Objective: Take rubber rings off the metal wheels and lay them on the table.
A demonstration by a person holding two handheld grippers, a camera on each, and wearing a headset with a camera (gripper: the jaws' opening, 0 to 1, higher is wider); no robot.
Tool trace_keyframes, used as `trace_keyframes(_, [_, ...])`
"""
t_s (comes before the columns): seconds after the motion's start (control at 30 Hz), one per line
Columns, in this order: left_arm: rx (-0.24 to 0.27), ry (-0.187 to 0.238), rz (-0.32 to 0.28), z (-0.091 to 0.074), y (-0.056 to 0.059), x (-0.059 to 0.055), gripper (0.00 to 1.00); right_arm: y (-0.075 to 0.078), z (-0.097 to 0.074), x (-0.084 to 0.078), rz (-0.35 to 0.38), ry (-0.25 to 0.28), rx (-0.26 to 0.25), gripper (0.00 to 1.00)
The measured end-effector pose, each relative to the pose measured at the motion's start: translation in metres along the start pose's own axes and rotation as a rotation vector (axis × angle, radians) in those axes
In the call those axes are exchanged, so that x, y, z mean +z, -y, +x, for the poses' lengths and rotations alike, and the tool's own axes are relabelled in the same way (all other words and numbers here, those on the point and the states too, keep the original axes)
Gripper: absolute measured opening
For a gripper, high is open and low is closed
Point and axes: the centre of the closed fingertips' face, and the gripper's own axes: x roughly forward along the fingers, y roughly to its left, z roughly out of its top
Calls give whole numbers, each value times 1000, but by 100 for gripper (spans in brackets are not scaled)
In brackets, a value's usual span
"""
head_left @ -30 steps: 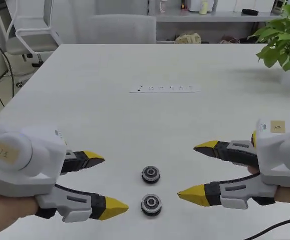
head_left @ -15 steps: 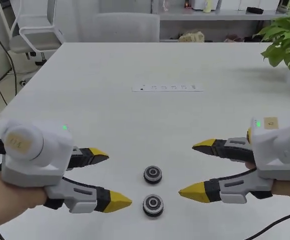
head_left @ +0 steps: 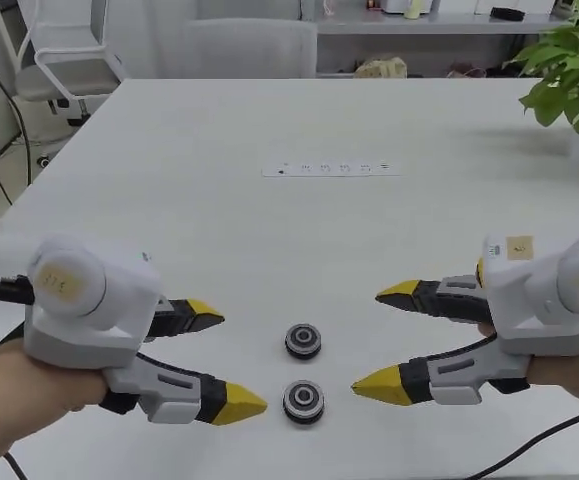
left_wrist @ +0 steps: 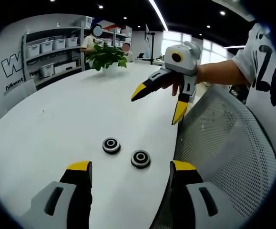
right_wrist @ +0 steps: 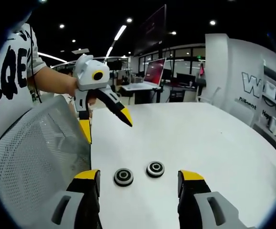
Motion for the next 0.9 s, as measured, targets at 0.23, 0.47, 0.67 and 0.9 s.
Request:
trace_keyframes(0.23, [-21,-14,15,7,4,0,64,-3,4,-7,0,-19,16,65])
trace_keyframes(0.47, [-43,-29,28,13,4,-3,64,-5,8,-14,-2,-36,33,64])
trace_keyframes(0.67, [-62,-43,32,18,6,-5,63,-7,11,-18,1,-47,53,63])
trace_keyframes(0.9, [-82,-54,42,23,12,-6,62,-8,16,-24,3,-58,65,62])
